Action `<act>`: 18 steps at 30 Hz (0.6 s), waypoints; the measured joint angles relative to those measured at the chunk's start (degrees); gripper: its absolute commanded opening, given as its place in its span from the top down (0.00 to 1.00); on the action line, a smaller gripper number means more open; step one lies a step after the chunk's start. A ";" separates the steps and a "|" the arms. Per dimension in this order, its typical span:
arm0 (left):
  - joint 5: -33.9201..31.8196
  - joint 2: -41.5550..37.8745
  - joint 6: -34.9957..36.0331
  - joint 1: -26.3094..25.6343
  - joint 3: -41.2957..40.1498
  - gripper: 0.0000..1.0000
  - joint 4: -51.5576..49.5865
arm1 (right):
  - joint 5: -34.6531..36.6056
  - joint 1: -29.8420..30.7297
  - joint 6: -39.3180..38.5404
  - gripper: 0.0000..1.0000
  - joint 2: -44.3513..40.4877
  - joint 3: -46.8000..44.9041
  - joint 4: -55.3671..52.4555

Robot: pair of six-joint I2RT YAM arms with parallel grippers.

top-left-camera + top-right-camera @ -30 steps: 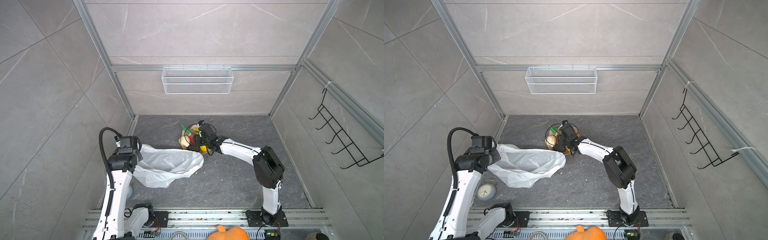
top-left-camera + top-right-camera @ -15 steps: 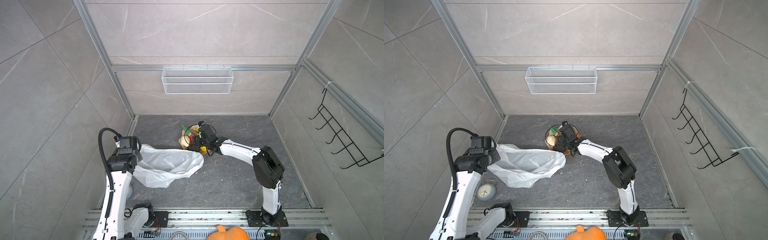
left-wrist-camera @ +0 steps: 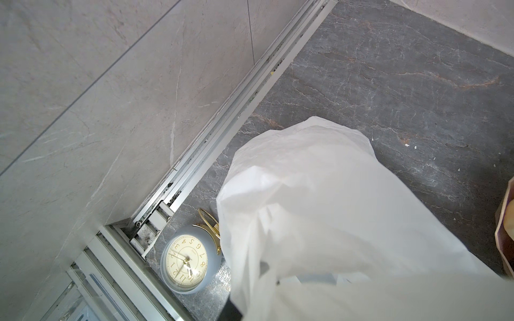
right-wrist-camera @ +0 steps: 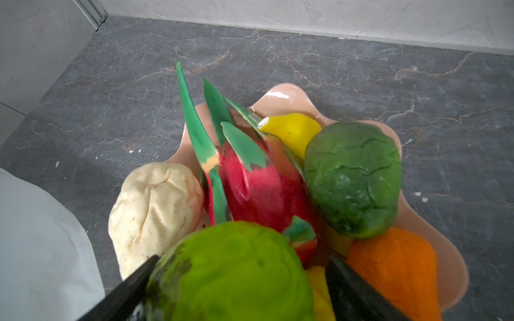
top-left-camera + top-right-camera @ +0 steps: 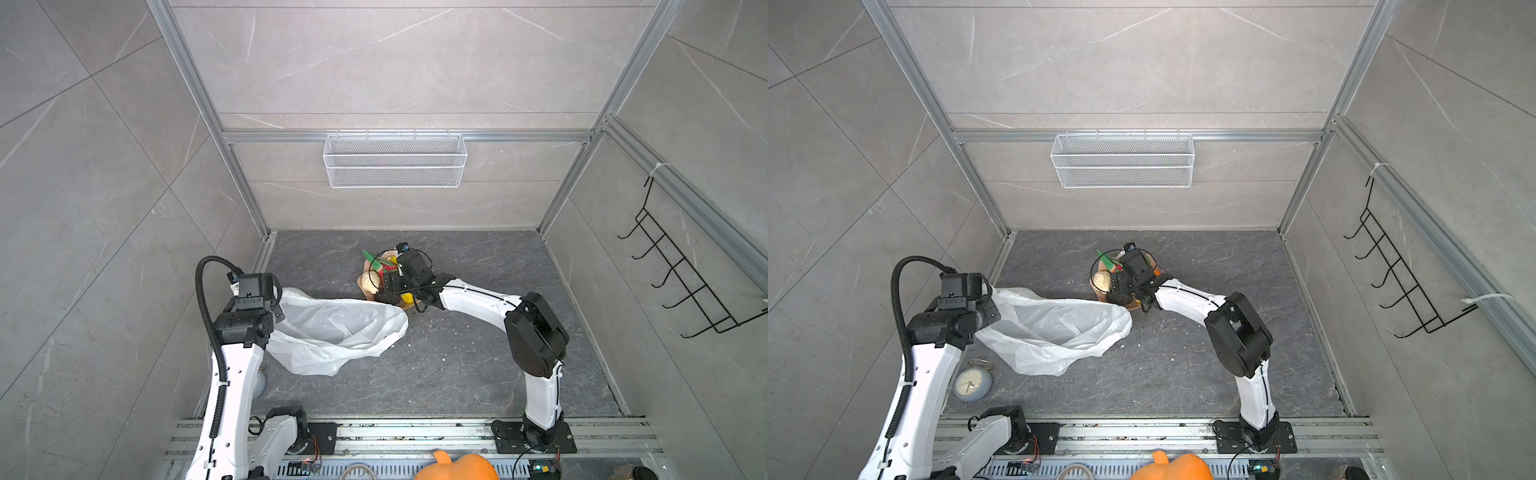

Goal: Take fruits out of the plastic bag
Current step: Place the fruit on the plate.

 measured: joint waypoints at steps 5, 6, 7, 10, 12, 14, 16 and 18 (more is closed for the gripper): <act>0.13 1.14 0.00 0.00 0.02 1.00 0.17 | -0.24 0.00 -0.68 0.00 -1.46 0.26 -1.95; 0.17 1.62 0.00 0.00 0.02 1.00 0.35 | -0.26 0.00 -0.76 0.00 -1.95 0.50 -2.38; 0.24 2.16 0.00 0.00 0.02 1.00 0.57 | -0.33 0.00 -0.85 0.00 -2.54 0.90 -2.84; 0.52 3.63 0.02 0.00 0.09 1.00 1.40 | -0.39 0.00 -0.85 0.01 -4.68 1.57 -3.23; 0.66 4.70 0.20 0.00 0.59 1.00 1.60 | -0.28 0.00 -0.85 0.01 -6.58 1.55 -3.45; 0.72 6.32 0.50 0.00 1.90 1.00 1.79 | 0.07 0.00 -0.85 0.00 -8.72 1.42 -3.78; 0.72 8.41 0.92 0.00 3.80 1.00 2.43 | 0.72 0.00 -0.85 0.00 -12.02 0.59 -4.20; 0.79 10.38 1.33 0.02 5.92 1.00 3.17 | 1.64 0.00 -0.85 0.00 -16.52 -1.20 -4.74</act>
